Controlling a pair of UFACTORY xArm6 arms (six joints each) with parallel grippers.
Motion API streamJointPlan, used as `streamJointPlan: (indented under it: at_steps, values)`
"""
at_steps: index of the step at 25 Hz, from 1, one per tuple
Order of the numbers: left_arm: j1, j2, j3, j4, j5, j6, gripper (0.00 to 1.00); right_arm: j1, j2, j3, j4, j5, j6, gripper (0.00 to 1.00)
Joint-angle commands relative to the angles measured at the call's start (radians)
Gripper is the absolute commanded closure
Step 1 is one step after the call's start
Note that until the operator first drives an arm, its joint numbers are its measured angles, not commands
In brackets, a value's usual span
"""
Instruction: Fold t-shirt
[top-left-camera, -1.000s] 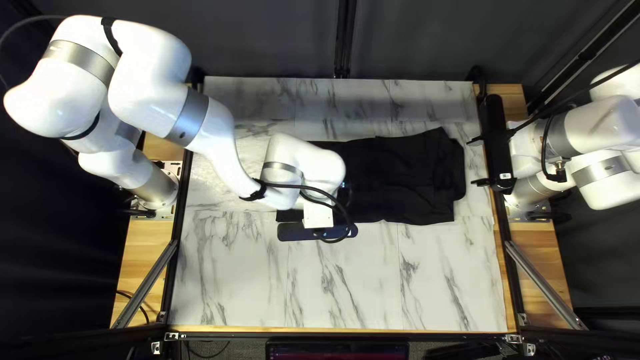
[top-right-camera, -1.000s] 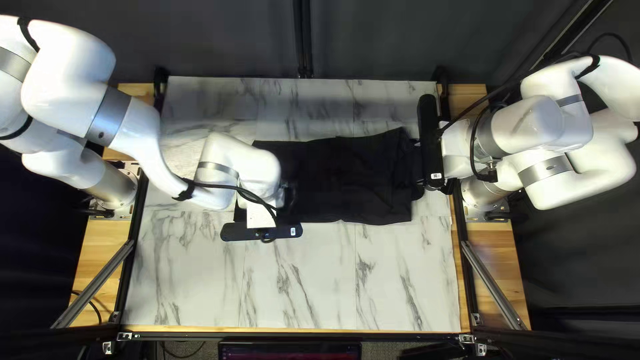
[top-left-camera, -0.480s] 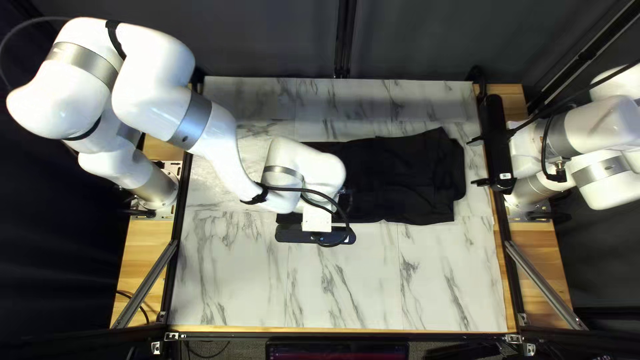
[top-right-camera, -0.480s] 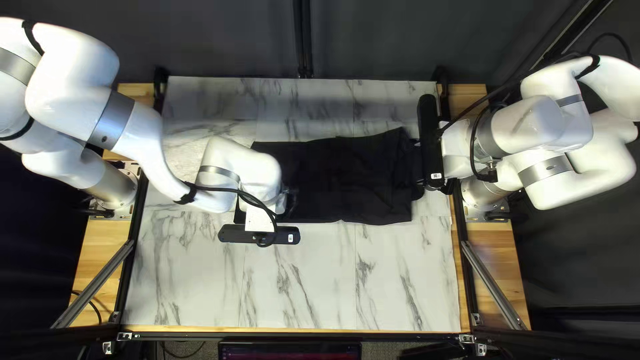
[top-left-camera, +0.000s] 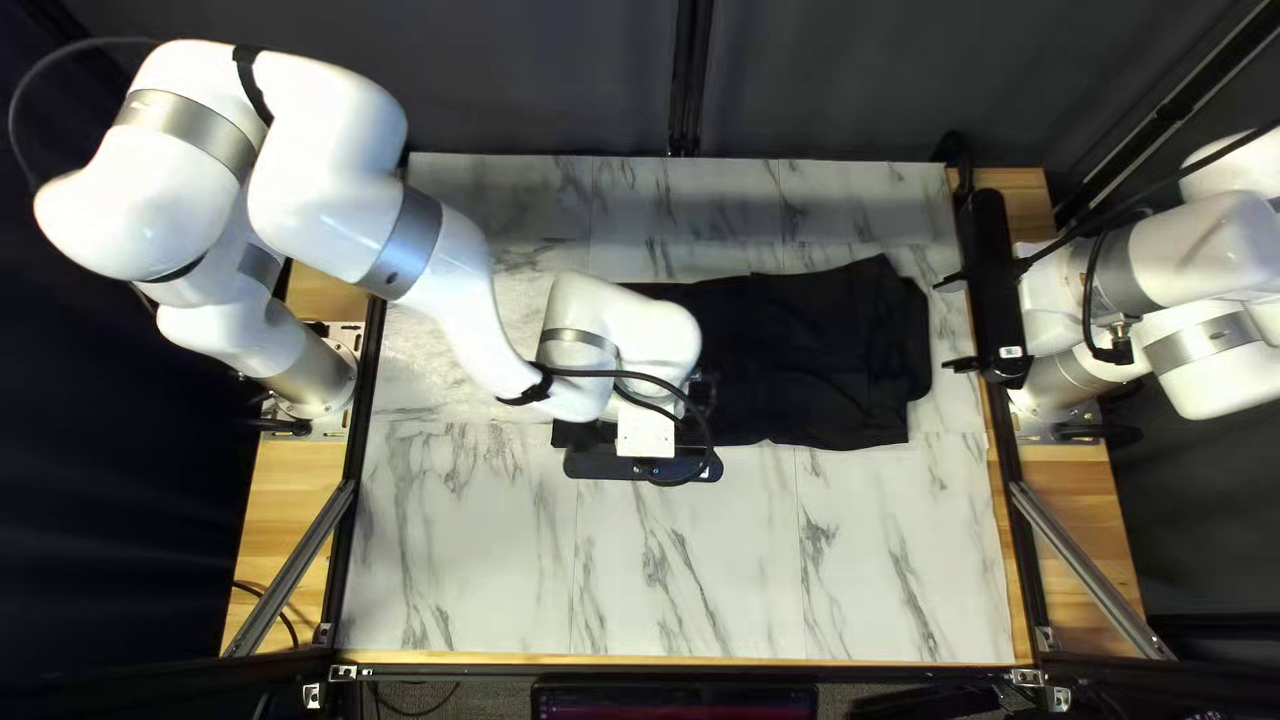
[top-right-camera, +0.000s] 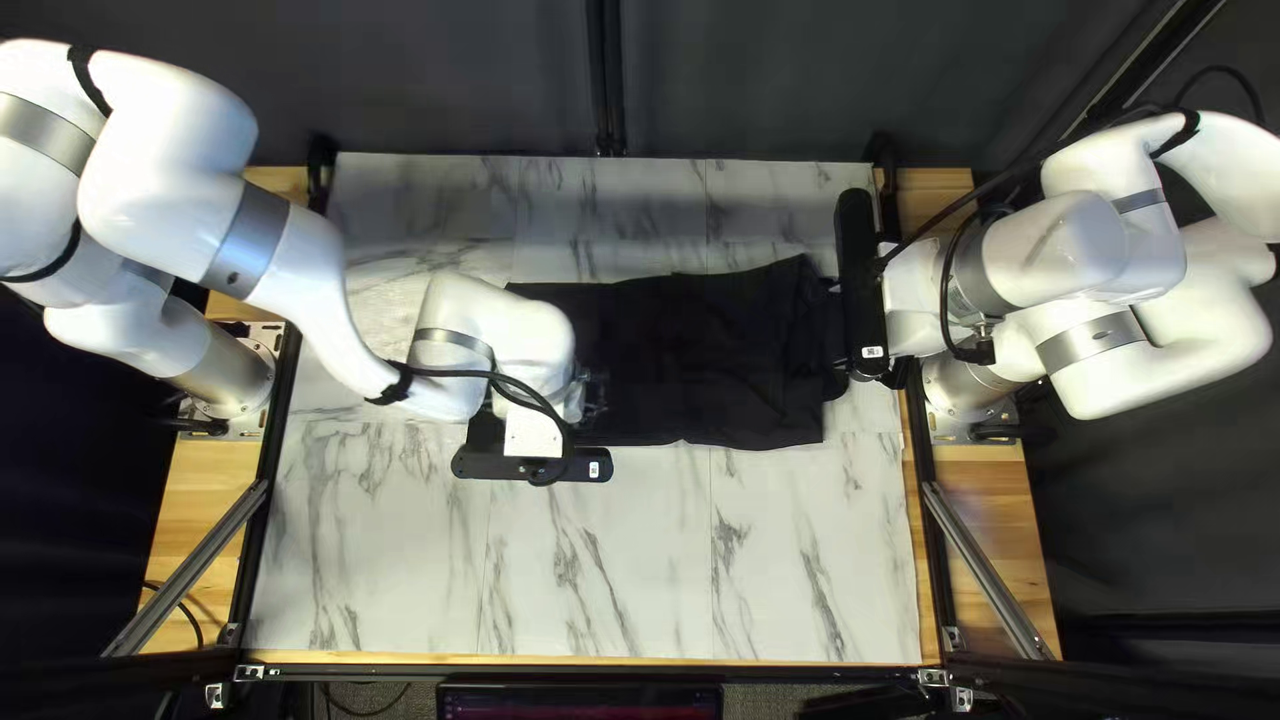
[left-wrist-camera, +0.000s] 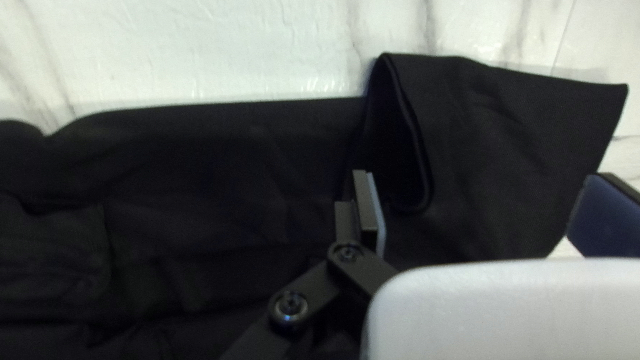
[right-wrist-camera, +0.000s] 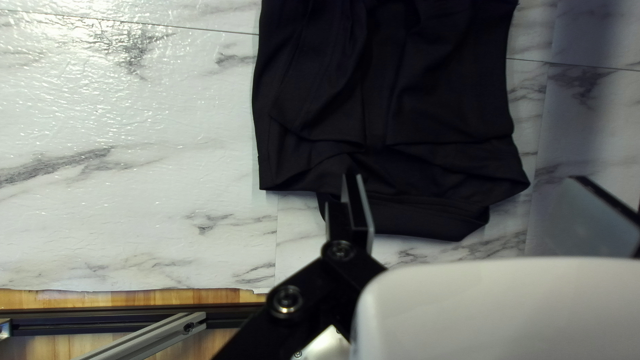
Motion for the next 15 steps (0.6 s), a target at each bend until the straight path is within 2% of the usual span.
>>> streamJointPlan:
  at_steps: [1, 5, 8, 15]
  values:
    - [0.04, -0.002, -0.006, 0.055, -0.007, -0.028, 0.0, 0.0, 0.0, 0.0, 0.0, 0.0, 0.0, 0.0]
    - [0.077, 0.051, -0.059, 0.14, 0.0, -0.08, 0.0, 0.0, 0.0, 0.0, 0.0, 0.0, 0.0, 0.0]
    - [0.101, 0.088, -0.101, 0.174, 0.016, -0.062, 0.0, 0.0, 0.0, 0.0, 0.0, 0.0, 0.0, 0.0]
    - [0.173, 0.179, -0.165, 0.15, 0.063, 0.143, 0.0, 0.0, 0.0, 0.0, 0.0, 0.0, 0.0, 0.0]
